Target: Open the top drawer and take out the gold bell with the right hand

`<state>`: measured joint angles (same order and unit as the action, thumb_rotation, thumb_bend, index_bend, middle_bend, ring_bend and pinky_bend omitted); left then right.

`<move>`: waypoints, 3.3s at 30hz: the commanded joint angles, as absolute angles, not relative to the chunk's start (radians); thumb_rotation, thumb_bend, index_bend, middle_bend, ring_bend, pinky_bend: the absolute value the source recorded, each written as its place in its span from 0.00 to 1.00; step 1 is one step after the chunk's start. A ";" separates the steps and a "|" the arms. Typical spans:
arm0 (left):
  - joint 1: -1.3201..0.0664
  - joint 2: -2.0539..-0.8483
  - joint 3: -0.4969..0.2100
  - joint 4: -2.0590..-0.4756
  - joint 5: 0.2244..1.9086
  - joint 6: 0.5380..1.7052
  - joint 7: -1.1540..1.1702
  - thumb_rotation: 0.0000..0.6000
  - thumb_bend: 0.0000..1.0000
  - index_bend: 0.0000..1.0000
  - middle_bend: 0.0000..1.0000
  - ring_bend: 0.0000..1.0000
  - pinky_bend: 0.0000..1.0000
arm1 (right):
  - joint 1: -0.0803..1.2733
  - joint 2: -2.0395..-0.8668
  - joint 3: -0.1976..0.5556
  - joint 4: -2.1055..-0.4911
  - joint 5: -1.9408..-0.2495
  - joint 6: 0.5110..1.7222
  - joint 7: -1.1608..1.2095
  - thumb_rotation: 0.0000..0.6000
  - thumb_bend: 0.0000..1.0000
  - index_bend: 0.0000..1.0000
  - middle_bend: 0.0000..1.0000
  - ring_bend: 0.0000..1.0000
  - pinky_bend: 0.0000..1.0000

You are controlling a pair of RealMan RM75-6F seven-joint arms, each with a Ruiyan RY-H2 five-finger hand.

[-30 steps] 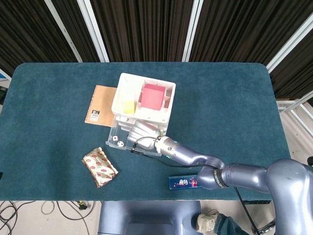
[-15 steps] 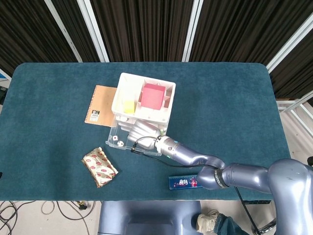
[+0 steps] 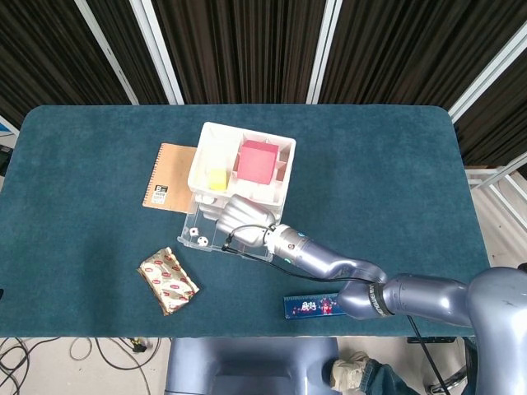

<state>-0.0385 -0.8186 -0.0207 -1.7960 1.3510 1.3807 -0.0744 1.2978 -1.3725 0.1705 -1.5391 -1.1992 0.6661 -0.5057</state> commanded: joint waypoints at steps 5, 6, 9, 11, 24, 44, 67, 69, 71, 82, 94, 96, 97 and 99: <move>-0.038 -0.818 -0.021 -1.797 1.352 1.382 -0.076 1.00 0.26 0.12 0.00 0.02 0.30 | 1.283 -1.322 0.182 -1.577 -1.192 0.685 -0.495 1.00 0.27 0.59 0.87 0.99 1.00; -0.038 -0.818 -0.021 -1.797 1.353 1.383 -0.075 1.00 0.26 0.12 0.00 0.02 0.30 | 1.279 -1.308 0.183 -1.588 -1.192 0.688 -0.492 1.00 0.27 0.59 0.87 0.99 1.00; -0.038 -0.817 -0.020 -1.800 1.356 1.384 -0.075 1.00 0.27 0.12 0.00 0.02 0.30 | 1.268 -1.274 0.187 -1.613 -1.196 0.701 -0.486 1.00 0.27 0.59 0.87 0.99 1.00; -0.038 -0.818 -0.020 -1.799 1.355 1.384 -0.074 1.00 0.27 0.12 0.00 0.02 0.30 | 1.256 -1.245 0.191 -1.635 -1.202 0.716 -0.481 1.00 0.27 0.59 0.87 0.99 1.00; -0.038 -0.819 -0.020 -1.800 1.354 1.384 -0.066 1.00 0.26 0.12 0.00 0.02 0.30 | 1.147 -1.055 0.185 -1.748 -1.254 0.800 -0.411 1.00 0.27 0.59 0.87 0.99 1.00; -0.037 -0.822 -0.019 -1.803 1.352 1.385 -0.054 1.00 0.26 0.12 0.00 0.02 0.30 | 0.964 -1.054 0.013 -1.646 -1.289 0.766 -0.360 1.00 0.27 0.59 0.87 0.99 1.00; -0.041 -0.822 -0.020 -1.796 1.337 1.371 -0.054 1.00 0.26 0.12 0.00 0.02 0.30 | 0.866 -1.407 -0.080 -1.283 -1.234 0.677 -0.394 1.00 0.27 0.60 0.87 0.99 1.00; -0.041 -0.822 -0.020 -1.796 1.337 1.371 -0.054 1.00 0.26 0.12 0.00 0.02 0.30 | 0.863 -1.424 -0.078 -1.264 -1.231 0.674 -0.396 1.00 0.27 0.60 0.87 0.99 1.00; -0.041 -0.822 -0.020 -1.796 1.337 1.371 -0.053 1.00 0.26 0.12 0.00 0.02 0.30 | 0.860 -1.436 -0.075 -1.251 -1.230 0.675 -0.396 1.00 0.27 0.60 0.87 0.99 1.00; -0.042 -0.823 -0.020 -1.795 1.334 1.367 -0.051 1.00 0.26 0.12 0.00 0.02 0.30 | 0.853 -1.441 -0.063 -1.243 -1.235 0.676 -0.408 1.00 0.27 0.60 0.87 0.99 1.00; -0.043 -0.824 -0.019 -1.796 1.334 1.366 -0.048 1.00 0.26 0.12 0.00 0.02 0.30 | 0.851 -1.406 -0.046 -1.303 -1.183 0.684 -0.480 1.00 0.26 0.46 0.86 0.98 1.00; -0.042 -0.824 -0.019 -1.796 1.334 1.366 -0.047 1.00 0.26 0.12 0.00 0.02 0.30 | 0.851 -1.404 -0.044 -1.310 -1.168 0.684 -0.496 1.00 0.26 0.44 0.86 0.98 1.00; -0.043 -0.824 -0.019 -1.796 1.334 1.366 -0.046 1.00 0.26 0.12 0.00 0.02 0.30 | 0.852 -1.401 -0.042 -1.315 -1.156 0.684 -0.508 1.00 0.26 0.43 0.86 0.98 1.00; -0.043 -0.824 -0.019 -1.795 1.333 1.367 -0.046 1.00 0.26 0.12 0.00 0.02 0.30 | 0.853 -1.398 -0.042 -1.322 -1.141 0.682 -0.524 1.00 0.26 0.41 0.86 0.98 1.00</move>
